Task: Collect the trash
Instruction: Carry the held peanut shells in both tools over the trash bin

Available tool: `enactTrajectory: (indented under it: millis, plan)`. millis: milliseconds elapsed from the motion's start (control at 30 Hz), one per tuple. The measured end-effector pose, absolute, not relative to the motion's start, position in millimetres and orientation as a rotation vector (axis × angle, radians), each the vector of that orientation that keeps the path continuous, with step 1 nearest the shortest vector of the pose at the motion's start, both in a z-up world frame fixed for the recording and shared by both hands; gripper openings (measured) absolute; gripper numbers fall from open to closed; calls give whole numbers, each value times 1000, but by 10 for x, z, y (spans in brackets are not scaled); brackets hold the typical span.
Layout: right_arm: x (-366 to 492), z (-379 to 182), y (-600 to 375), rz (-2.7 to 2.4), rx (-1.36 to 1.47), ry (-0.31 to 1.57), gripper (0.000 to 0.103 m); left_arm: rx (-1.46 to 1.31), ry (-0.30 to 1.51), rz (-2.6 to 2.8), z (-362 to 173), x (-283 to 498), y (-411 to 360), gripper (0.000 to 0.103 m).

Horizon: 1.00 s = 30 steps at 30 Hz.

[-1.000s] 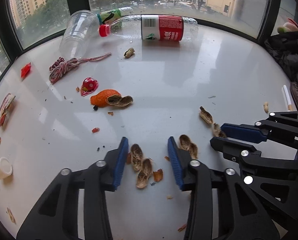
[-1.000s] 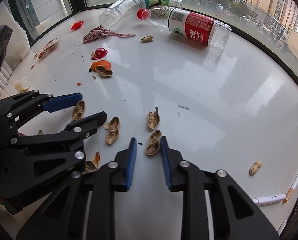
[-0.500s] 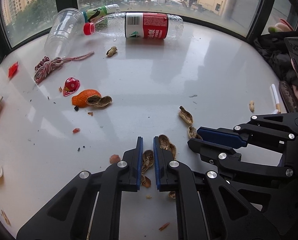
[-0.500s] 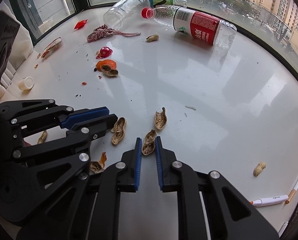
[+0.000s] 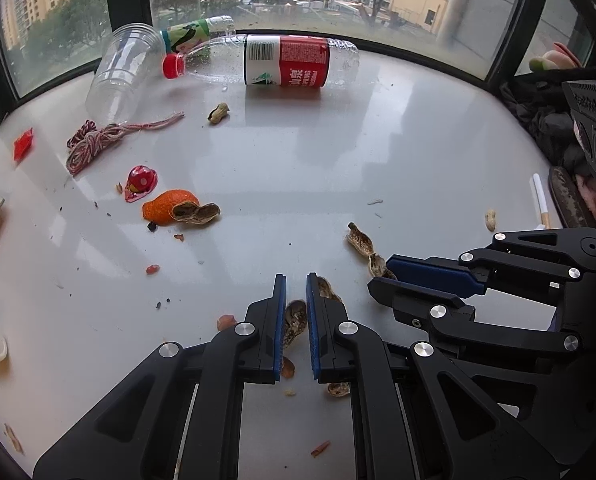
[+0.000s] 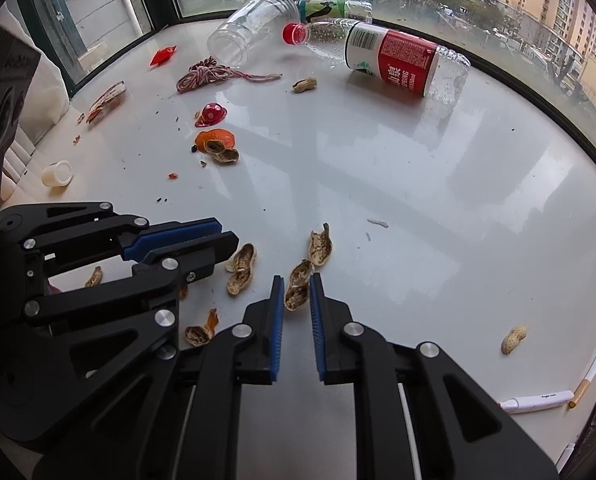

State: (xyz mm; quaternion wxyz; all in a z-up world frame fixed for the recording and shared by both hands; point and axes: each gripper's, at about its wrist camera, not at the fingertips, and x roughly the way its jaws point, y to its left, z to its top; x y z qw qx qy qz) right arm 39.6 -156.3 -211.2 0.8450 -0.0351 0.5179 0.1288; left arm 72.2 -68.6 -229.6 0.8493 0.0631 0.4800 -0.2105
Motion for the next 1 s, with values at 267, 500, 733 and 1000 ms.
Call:
enactTrajectory:
  millis: [267,500,733,1000]
  plan:
    - [283,-1777,-1480,291,-121,1016,14,133,933,-423,-1973,615,-600,9]
    - [89,-1387,-1317,326,-174,919,14,126,832,-381,-1551,372,-446,9]
    - [-134,-1074,-1068,413,-232,825,14,119,755,-295,-1206,76,-188,9]
    - [-410,-843,-763,542,-299,750,14,86,698,-163,-913,-324,101,9]
